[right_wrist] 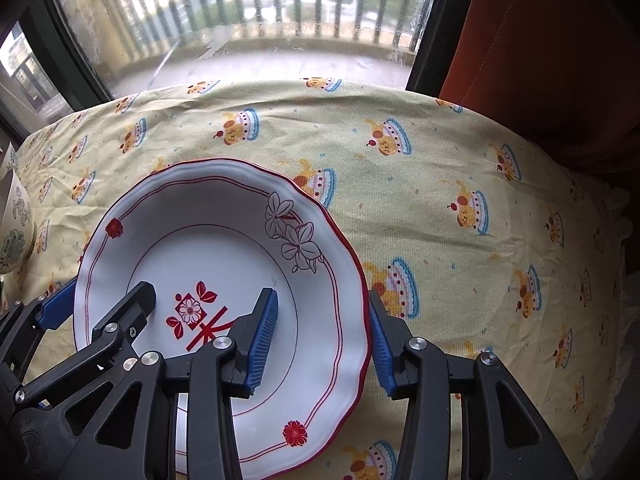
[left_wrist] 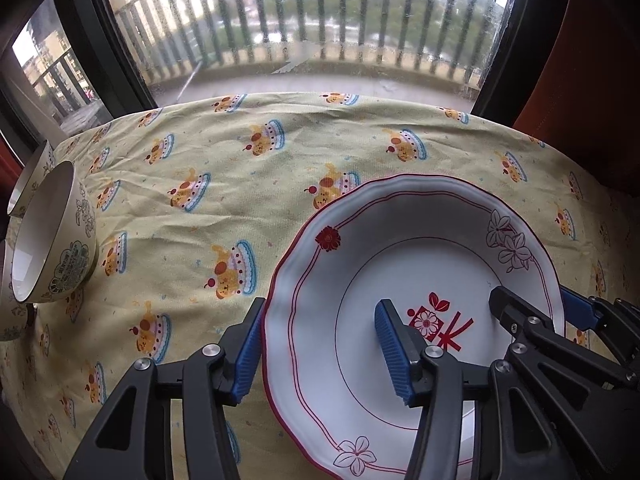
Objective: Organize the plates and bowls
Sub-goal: 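Lift the red-character plate with both grippers and carry it over the stacked plates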
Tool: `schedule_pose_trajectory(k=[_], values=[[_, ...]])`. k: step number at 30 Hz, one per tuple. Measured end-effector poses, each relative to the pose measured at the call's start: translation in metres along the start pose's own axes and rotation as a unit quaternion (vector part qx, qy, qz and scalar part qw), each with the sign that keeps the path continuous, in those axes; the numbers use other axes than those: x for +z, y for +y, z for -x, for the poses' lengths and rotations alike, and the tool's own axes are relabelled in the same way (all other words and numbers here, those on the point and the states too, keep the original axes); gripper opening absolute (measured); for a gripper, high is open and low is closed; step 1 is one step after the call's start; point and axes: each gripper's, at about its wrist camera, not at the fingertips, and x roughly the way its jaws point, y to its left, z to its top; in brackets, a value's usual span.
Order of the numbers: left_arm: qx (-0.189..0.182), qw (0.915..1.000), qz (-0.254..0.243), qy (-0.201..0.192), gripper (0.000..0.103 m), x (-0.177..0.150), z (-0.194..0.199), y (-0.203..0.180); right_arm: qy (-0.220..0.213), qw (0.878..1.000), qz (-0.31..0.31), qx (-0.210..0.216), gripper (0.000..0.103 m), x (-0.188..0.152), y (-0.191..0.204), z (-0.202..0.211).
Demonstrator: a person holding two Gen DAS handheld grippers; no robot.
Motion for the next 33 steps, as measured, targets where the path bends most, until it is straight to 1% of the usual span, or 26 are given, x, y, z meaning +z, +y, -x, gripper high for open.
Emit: schedule_pose_trajectory(k=[8, 17, 25, 33], values=[[-0.011, 0.9999, -0.002, -0.013, 0.054, -0.002, 0.02, 0.007, -0.008, 1.0, -0.008, 0.0, 0.049, -0.003, 0.004, 0.016], [-0.031, 0.999, -0.005, -0.032, 0.054, -0.015, 0.053, 0.021, -0.021, 1.0, -0.02, -0.011, 0.049, -0.018, 0.012, 0.051], [-0.055, 0.9976, -0.01, -0.04, 0.054, -0.037, 0.085, 0.033, -0.03, 0.999, -0.032, -0.029, 0.049, -0.047, 0.024, 0.091], [-0.075, 0.9944, -0.045, -0.058, 0.054, -0.061, 0.114, 0.037, -0.034, 0.996, -0.073, -0.038, 0.049, -0.09, 0.03, 0.124]])
